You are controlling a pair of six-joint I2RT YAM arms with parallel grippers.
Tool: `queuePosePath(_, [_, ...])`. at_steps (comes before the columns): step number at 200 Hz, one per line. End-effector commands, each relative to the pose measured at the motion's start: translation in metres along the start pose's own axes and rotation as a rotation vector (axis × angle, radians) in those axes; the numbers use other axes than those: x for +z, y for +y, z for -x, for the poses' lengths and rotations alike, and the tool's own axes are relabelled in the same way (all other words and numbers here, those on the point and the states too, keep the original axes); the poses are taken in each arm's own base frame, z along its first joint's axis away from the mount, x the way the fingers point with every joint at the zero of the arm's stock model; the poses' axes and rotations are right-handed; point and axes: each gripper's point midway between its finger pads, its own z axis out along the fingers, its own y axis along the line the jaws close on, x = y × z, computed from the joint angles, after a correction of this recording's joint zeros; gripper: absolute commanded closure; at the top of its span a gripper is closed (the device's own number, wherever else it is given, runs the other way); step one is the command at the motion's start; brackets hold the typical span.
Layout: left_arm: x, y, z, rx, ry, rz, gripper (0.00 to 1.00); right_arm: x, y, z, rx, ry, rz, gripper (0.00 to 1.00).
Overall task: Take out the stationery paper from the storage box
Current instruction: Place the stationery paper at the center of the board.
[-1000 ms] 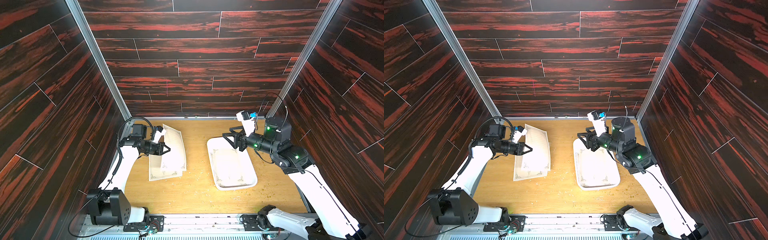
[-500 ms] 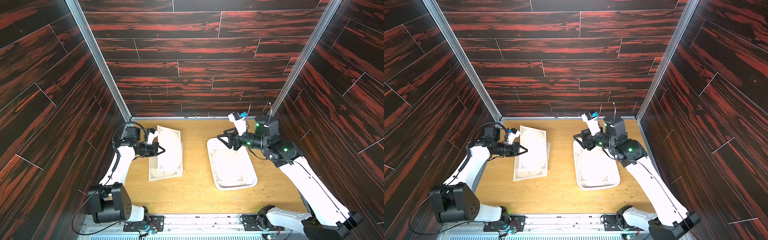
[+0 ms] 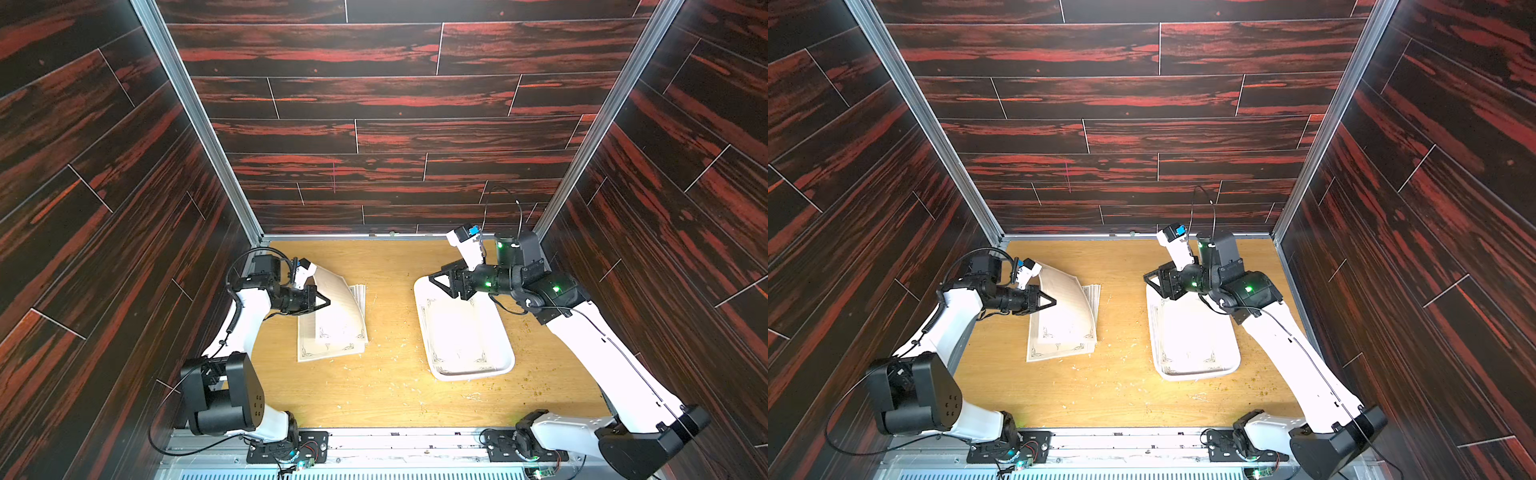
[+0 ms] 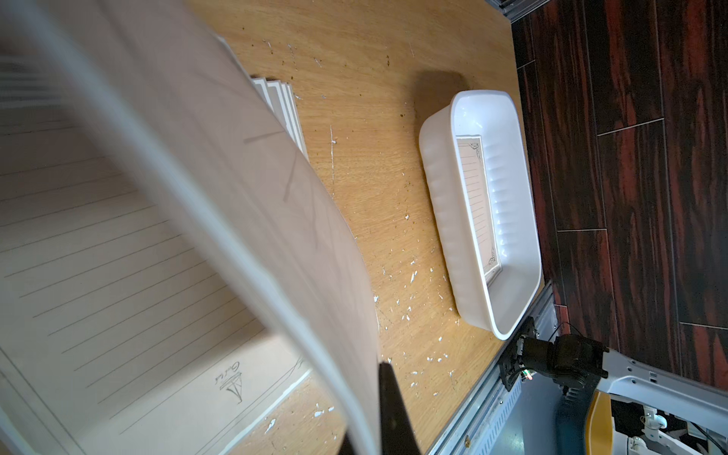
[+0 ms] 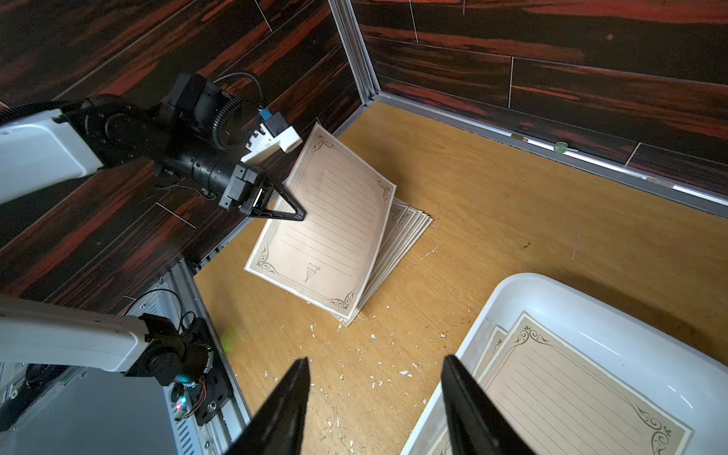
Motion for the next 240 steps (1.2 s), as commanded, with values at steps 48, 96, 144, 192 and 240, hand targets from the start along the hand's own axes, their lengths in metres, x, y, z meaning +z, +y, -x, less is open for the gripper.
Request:
queuePosePath(48, [0.003, 0.013, -0.014, -0.020, 0.035, 0.043, 1.00, 0.025, 0.008, -0.003, 0.039, 0.042, 0.112, 0.44])
queuePosePath(96, [0.005, 0.036, -0.018, -0.061, 0.074, 0.119, 1.00, 0.032, 0.006, -0.003, 0.041, 0.060, 0.116, 0.44])
queuePosePath(144, [0.012, 0.053, -0.025, -0.116, 0.128, 0.150, 1.00, 0.034, 0.004, -0.008, 0.046, 0.072, 0.112, 0.43])
queuePosePath(192, [0.017, 0.076, -0.039, -0.189, 0.209, 0.230, 1.00, 0.033, 0.005, -0.008, 0.060, 0.078, 0.112, 0.44])
queuePosePath(240, [0.022, 0.092, -0.046, -0.241, 0.256, 0.278, 1.00, 0.030, 0.003, -0.010, 0.063, 0.075, 0.092, 0.44])
